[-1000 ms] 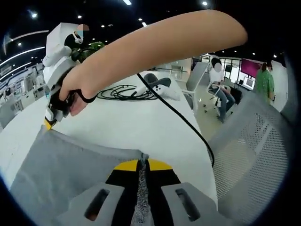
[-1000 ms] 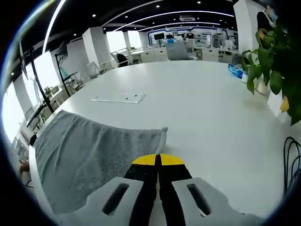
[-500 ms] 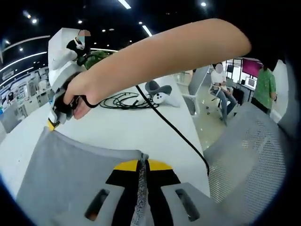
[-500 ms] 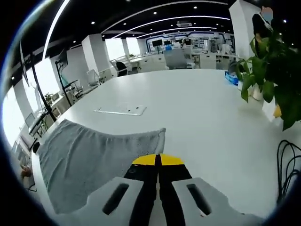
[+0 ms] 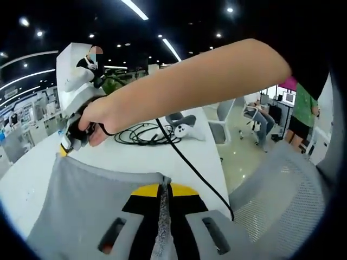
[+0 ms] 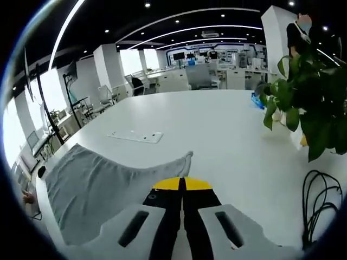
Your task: Fold the towel on the table until its edges align and the towel forms a compact rectangular stack.
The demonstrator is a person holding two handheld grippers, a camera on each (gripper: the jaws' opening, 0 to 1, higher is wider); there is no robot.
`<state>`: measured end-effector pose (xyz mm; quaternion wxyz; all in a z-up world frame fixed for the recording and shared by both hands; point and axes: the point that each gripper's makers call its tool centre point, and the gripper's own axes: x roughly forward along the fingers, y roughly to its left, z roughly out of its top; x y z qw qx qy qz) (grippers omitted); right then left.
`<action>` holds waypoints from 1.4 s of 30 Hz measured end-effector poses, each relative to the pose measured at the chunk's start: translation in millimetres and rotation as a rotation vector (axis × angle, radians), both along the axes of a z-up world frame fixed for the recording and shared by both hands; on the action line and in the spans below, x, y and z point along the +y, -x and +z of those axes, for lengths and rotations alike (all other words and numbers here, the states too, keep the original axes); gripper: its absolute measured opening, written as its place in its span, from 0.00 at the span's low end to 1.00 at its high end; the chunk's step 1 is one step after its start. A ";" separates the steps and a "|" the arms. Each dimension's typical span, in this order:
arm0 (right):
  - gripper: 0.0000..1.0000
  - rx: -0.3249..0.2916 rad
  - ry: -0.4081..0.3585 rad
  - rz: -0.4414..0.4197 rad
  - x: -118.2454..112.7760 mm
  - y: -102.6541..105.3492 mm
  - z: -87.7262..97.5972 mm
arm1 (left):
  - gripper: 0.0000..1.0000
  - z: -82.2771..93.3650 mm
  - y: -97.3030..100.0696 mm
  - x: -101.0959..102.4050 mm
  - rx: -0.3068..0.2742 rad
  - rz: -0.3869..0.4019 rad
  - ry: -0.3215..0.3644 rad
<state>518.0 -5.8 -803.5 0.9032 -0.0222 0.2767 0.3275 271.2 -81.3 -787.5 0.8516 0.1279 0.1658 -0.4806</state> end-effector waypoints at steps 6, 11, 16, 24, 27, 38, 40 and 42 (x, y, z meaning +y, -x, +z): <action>0.00 -0.016 -0.004 -0.010 -8.0 1.7 12.2 | 0.05 13.2 3.8 -8.7 -0.013 0.010 0.023; 0.00 -0.027 -0.009 -0.007 -8.1 6.6 20.9 | 0.05 18.0 6.7 -11.4 -0.023 -0.001 0.024; 0.00 -0.032 -0.016 -0.008 -6.5 7.8 28.5 | 0.05 27.4 9.1 -8.7 -0.037 0.008 0.036; 0.00 -0.041 -0.048 0.010 7.3 10.9 40.5 | 0.05 41.2 11.5 14.8 -0.026 0.065 0.088; 0.00 -0.049 -0.061 0.016 12.8 12.6 46.3 | 0.05 46.6 13.0 19.9 -0.037 0.076 0.092; 0.00 -0.045 -0.154 0.056 44.0 24.0 75.3 | 0.05 67.1 22.9 53.4 -0.008 0.153 0.187; 0.00 -0.045 -0.177 0.060 51.0 25.4 81.4 | 0.05 72.2 25.6 60.6 -0.014 0.167 0.198; 0.00 -0.058 -0.192 0.066 57.3 25.5 89.1 | 0.05 76.2 27.0 68.4 0.001 0.197 0.221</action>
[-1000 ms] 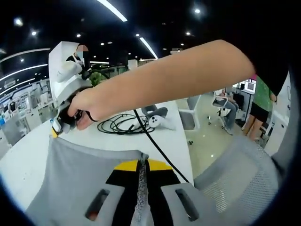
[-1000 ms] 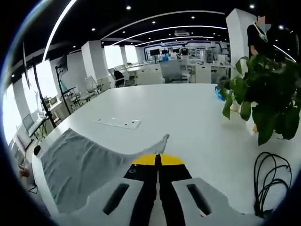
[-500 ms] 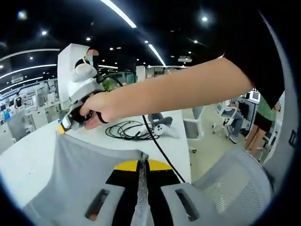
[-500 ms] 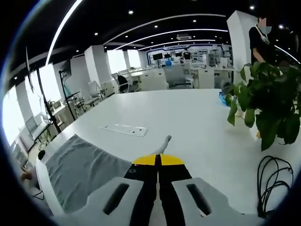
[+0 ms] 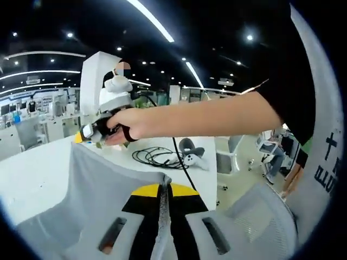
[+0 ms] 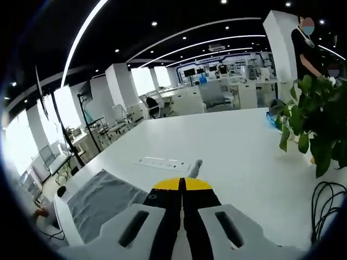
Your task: Fold the towel on the table until its edges align and the towel forms a compact rectangular stack.
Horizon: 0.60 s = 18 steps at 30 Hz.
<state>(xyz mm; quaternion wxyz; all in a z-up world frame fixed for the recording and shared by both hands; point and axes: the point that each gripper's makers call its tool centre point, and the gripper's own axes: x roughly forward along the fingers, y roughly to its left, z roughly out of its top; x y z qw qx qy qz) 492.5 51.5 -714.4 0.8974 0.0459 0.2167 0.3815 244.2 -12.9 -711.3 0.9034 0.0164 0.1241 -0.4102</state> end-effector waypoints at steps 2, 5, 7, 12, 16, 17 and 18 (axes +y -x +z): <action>0.00 -0.006 -0.013 0.006 6.2 0.4 6.8 | 0.05 0.9 1.2 5.5 0.006 0.016 0.001; 0.00 -0.046 0.058 0.050 15.0 2.9 5.3 | 0.05 1.1 -1.3 14.6 0.003 0.053 0.040; 0.00 -0.030 0.054 0.054 20.8 6.8 -1.5 | 0.05 -9.0 -4.8 22.9 0.030 0.083 0.026; 0.00 -0.007 0.061 0.069 23.1 13.4 -12.6 | 0.05 -16.3 -6.2 31.2 0.061 0.107 0.045; 0.00 0.011 0.076 0.069 18.0 13.7 -20.4 | 0.05 -17.6 -6.3 30.0 0.072 0.114 0.050; 0.00 0.016 0.077 0.068 16.5 13.7 -22.5 | 0.05 -17.7 -6.0 28.7 0.073 0.112 0.051; 0.00 0.021 0.081 0.066 14.4 14.0 -25.4 | 0.05 -19.0 -5.8 27.4 0.075 0.107 0.050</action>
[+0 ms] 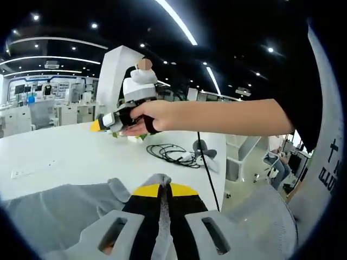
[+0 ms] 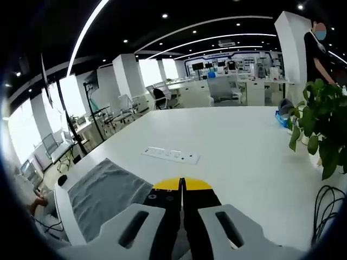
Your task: Fold the towel on the table until its edges align and the towel forms a compact rectangular stack.
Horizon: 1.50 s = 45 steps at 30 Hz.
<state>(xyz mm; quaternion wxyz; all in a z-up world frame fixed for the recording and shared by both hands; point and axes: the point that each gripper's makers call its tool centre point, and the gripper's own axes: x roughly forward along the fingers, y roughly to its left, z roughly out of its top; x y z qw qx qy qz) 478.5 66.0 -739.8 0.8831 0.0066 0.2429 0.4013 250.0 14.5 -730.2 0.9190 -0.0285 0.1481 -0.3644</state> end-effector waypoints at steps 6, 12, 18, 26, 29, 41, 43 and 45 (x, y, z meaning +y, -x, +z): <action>0.00 0.019 0.056 0.015 -10.1 5.3 -22.1 | 0.05 -5.4 3.7 -8.0 0.014 -0.023 -0.008; 0.07 0.080 0.117 0.020 -16.6 16.0 -52.3 | 0.05 -9.9 6.6 -11.4 0.028 -0.036 -0.010; 0.14 0.127 0.166 0.023 -20.8 26.4 -81.2 | 0.05 -15.6 8.3 -12.6 0.045 -0.044 -0.012; 0.17 0.181 0.234 0.029 -26.9 38.1 -118.9 | 0.05 -20.5 9.5 -17.0 0.064 -0.061 -0.008; 0.17 0.194 0.261 0.027 -29.9 40.8 -130.4 | 0.05 -22.2 9.7 -17.7 0.069 -0.067 -0.009; 0.22 0.232 0.332 0.024 -39.1 47.6 -160.6 | 0.05 -29.8 8.7 -13.7 0.092 -0.059 -0.006; 0.23 0.234 0.338 0.025 -38.3 48.0 -162.0 | 0.05 -31.9 8.0 -12.4 0.097 -0.056 -0.007; 0.24 0.234 0.342 0.028 -37.8 48.0 -162.8 | 0.05 -33.4 7.2 -10.9 0.102 -0.052 -0.007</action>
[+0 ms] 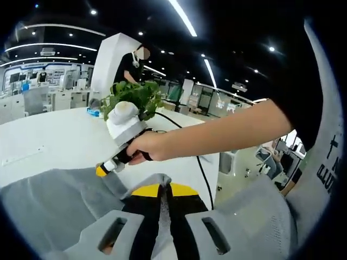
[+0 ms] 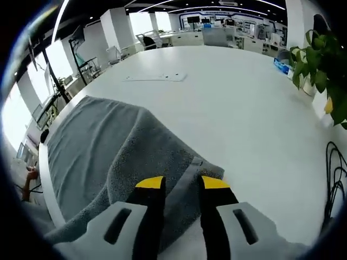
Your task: Fold the towel on the table until its edges align and the towel forms a compact rectangular stack.
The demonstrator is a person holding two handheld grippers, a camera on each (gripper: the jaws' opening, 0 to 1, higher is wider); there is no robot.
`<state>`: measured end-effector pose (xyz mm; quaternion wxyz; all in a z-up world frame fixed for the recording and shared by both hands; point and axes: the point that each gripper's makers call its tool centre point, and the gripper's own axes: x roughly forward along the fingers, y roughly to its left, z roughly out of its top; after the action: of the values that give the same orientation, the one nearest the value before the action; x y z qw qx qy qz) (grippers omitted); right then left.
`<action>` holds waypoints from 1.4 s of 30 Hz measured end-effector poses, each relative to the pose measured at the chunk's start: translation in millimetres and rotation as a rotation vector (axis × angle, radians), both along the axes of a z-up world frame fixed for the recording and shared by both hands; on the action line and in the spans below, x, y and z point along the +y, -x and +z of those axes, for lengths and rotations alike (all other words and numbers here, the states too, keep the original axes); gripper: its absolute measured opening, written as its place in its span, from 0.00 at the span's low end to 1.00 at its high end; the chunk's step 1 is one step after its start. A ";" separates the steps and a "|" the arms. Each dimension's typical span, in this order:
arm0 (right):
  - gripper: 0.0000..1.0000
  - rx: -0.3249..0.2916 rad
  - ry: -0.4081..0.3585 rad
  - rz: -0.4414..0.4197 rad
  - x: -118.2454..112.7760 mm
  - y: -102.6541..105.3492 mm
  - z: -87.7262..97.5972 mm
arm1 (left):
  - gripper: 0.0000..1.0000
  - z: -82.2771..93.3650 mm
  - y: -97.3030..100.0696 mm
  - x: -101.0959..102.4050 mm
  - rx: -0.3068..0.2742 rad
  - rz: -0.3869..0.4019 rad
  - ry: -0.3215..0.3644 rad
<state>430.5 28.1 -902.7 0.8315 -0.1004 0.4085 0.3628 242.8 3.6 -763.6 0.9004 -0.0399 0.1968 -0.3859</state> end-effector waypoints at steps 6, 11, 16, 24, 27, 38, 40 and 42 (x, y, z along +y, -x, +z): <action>0.24 -0.005 0.017 0.003 1.8 -1.4 -4.6 | 0.05 -1.5 -1.0 2.2 0.003 0.000 0.001; 0.24 -0.013 0.043 0.011 1.4 -0.7 -10.8 | 0.05 -4.4 -0.5 2.5 0.011 -0.004 0.001; 0.20 -0.058 0.085 0.024 -0.9 -2.8 -15.4 | 0.05 -7.8 0.4 2.3 0.021 -0.005 0.002; 0.19 -0.130 0.106 0.055 -0.1 -5.7 -16.5 | 0.05 -10.6 1.1 1.3 0.033 -0.012 0.000; 0.17 -0.132 0.111 0.058 -0.4 -6.5 -16.5 | 0.05 -10.4 1.0 1.3 0.032 -0.013 -0.001; 0.06 -0.102 0.087 0.043 -6.3 -8.3 -13.7 | 0.05 -10.1 2.0 4.7 0.035 -0.007 -0.007; 0.05 -0.091 0.069 0.029 -8.3 -8.8 -11.8 | 0.05 -9.3 1.7 5.2 0.033 -0.006 -0.009; 0.04 -0.085 0.061 0.020 -10.5 -8.9 -9.6 | 0.05 -8.3 1.5 5.2 0.031 -0.006 -0.009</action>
<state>439.4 17.6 -912.3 0.8411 -0.1450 0.3825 0.3539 241.2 8.8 -771.9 0.8962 -0.0413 0.2128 -0.3870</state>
